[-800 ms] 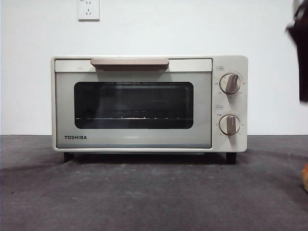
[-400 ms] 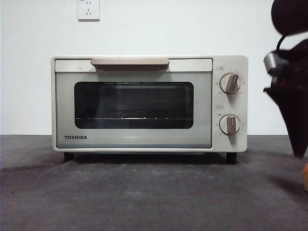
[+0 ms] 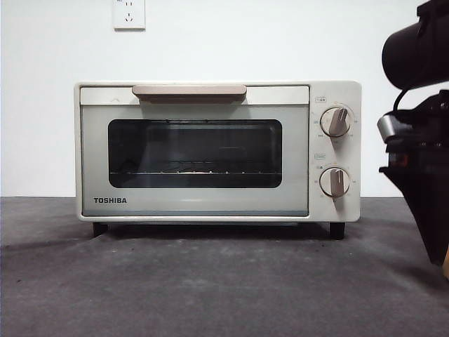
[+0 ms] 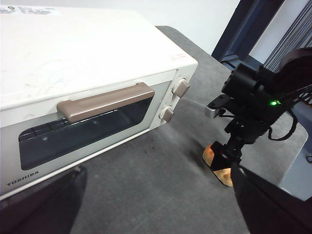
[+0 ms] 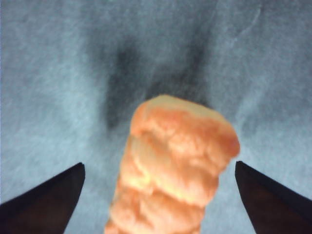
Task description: The left arm flap open the oven, the right arm pick bread and place it into oven, the left arm flap close the oven
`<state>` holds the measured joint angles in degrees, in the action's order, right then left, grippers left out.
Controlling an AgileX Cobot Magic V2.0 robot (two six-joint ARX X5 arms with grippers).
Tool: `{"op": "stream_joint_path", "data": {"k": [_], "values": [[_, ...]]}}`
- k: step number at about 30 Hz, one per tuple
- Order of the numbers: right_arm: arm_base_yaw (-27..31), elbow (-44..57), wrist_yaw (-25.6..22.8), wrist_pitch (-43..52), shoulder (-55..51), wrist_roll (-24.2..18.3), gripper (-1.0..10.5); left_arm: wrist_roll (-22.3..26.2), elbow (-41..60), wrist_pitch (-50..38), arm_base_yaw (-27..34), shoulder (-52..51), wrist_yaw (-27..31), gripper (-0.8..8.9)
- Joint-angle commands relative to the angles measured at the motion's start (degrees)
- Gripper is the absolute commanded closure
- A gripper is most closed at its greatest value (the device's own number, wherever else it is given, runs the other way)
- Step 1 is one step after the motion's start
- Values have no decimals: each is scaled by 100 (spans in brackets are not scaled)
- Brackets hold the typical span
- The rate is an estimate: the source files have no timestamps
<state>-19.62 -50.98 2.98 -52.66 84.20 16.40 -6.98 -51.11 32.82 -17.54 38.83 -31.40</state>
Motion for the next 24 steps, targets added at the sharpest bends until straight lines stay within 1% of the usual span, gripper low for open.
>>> {"op": "stream_joint_path", "data": {"k": [1, 7, 12, 14, 18, 21, 24], "values": [[-35, -33, 0, 83, 260, 57, 462, 52, -122, -57, -22, 20, 11, 345], [-35, -33, 17, 144, 516, 52, 536, 52, -122, -57, -22, 20, 11, 345], [-31, -33, 15, 151, 527, 46, 725, 52, -122, -57, -22, 20, 11, 345], [-28, -33, 17, 83, 525, 9, 765, 48, -122, -57, -22, 20, 11, 345], [-11, -35, 13, -55, 422, 9, 789, 26, -122, -39, -22, 31, 66, 350], [-11, -35, 15, -118, 98, 9, 789, 2, -125, -7, -22, 55, 361, 349], [-11, -35, 22, -284, -380, 9, 789, 9, -136, 2, -22, 98, 487, 349]]}}
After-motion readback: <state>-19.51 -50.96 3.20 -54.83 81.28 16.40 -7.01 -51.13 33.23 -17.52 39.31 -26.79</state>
